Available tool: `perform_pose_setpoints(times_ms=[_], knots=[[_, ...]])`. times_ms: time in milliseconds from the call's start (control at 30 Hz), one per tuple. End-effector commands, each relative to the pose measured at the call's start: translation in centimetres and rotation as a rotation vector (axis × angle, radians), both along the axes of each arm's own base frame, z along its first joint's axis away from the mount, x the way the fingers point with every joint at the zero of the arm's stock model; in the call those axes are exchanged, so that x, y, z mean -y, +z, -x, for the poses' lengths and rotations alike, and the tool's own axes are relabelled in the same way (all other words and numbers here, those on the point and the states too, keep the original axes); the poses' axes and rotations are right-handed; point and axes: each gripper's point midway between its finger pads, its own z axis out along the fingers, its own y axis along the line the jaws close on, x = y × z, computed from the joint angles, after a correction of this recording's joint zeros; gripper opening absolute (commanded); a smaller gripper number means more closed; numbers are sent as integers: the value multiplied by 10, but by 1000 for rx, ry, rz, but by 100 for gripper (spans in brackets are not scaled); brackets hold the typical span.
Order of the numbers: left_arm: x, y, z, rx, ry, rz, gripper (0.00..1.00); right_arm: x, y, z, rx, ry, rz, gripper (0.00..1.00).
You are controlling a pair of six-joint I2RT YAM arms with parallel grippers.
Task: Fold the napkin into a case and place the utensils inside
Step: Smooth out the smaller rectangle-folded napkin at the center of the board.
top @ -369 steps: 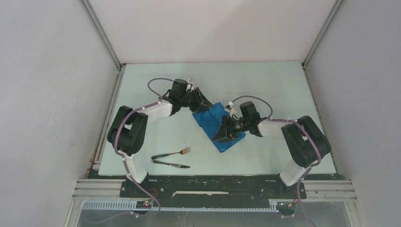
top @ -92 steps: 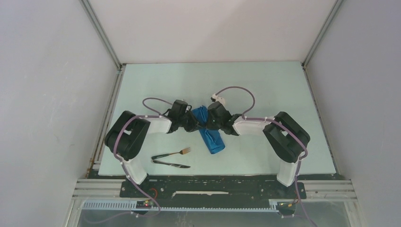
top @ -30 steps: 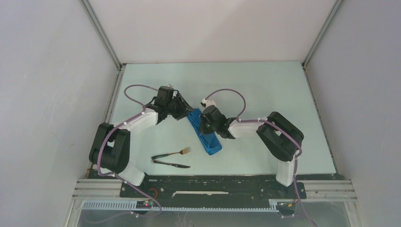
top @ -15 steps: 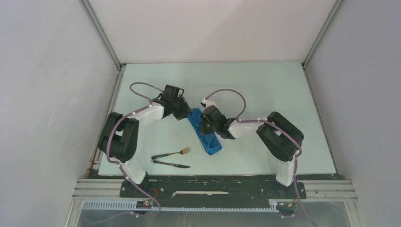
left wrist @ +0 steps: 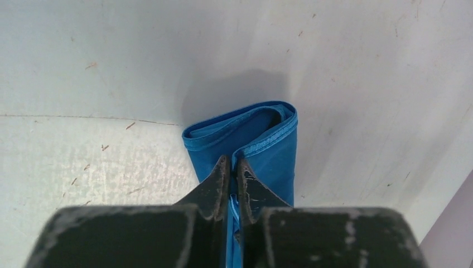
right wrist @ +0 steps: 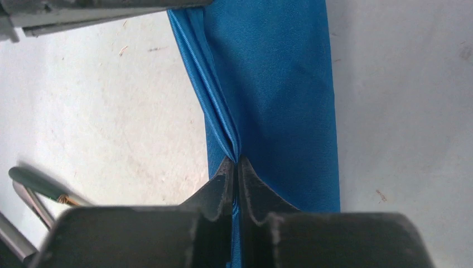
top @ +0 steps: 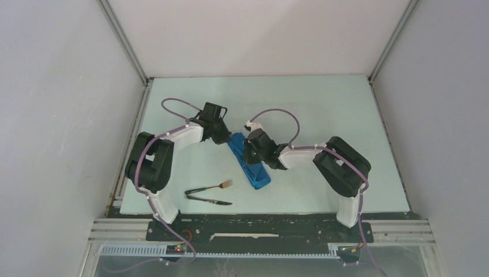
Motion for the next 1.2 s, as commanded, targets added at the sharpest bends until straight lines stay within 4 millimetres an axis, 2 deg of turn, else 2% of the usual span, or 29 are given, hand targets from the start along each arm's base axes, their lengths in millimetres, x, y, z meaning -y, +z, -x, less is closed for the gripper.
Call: perform_pose_setpoints(times_ms=[0,233,333,467,567,833,967,1167], knots=[[-2,5,-5,39,-11,-37,5,-3,22,20,-42,66,-42,17],[-7,-5,0,42,-19,-58,2,-1,74,38,-132,153,-189,55],[-8,-8,1,51,-21,-52,1,-4,85,35,-189,188,-295,65],[-4,-11,1,55,-39,-35,0,-14,93,22,-274,232,-470,67],[-5,-11,-2,62,-43,-35,0,-23,89,17,-345,274,-557,68],[-9,-17,-4,56,-49,-37,0,-28,58,13,-490,295,-637,68],[-8,-21,-4,44,-53,-31,0,-27,47,19,-531,306,-630,68],[-9,-23,-4,41,-53,-31,0,-8,45,42,-557,316,-628,68]])
